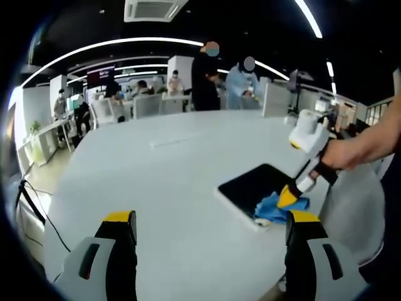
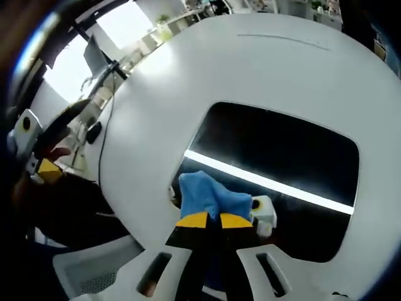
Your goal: Wipe the mirror surface with the cleaning cloth until all visible marks leave the cleaned area.
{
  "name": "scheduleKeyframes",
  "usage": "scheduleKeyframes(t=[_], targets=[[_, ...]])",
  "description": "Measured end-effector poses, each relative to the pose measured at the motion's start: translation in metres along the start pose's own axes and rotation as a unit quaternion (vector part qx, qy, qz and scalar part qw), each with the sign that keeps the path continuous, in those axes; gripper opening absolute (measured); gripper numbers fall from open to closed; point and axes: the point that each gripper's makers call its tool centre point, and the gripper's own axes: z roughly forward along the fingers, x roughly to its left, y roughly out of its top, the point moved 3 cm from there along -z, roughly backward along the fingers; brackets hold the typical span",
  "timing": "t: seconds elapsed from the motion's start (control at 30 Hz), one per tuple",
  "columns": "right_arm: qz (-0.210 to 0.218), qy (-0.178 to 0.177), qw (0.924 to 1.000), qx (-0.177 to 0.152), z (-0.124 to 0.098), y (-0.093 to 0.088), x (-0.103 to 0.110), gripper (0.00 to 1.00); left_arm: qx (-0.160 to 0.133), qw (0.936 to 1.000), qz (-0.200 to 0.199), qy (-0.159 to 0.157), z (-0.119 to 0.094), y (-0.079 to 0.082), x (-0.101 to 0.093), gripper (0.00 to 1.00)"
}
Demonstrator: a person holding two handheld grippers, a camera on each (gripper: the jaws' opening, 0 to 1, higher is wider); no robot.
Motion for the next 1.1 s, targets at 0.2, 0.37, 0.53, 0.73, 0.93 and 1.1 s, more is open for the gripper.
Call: scheduleKeyframes(t=[0.2,0.37,0.53,0.73,0.93,1.1], targets=[[0.000,-0.001,1.0000,0.001,-0.001,-0.002,0.002,0.00,0.002,1.0000,0.003,0.004,-0.003,-0.001,0.001,1.00],[0.002,0.002,1.0000,0.002,-0.001,-0.004,0.003,0.00,0.000,1.0000,0.000,0.007,-0.004,-0.001,0.001,1.00],[0.002,0.008,0.9999,0.010,-0.001,-0.006,0.005,0.00,-0.005,0.9999,-0.011,0.012,-0.005,0.000,0.002,1.00],[0.000,0.008,0.9999,0.007,-0.001,-0.006,0.004,0.00,-0.003,0.9999,-0.010,0.013,-0.006,0.000,0.000,1.00],[-0.007,0.009,0.9999,0.006,-0.001,-0.006,0.004,0.00,0.001,0.9999,-0.006,0.013,-0.008,-0.001,-0.001,1.00],[-0.009,0.009,0.9999,0.007,-0.002,-0.006,0.003,0.00,0.005,0.9999,-0.003,0.015,-0.012,-0.003,0.003,1.00]])
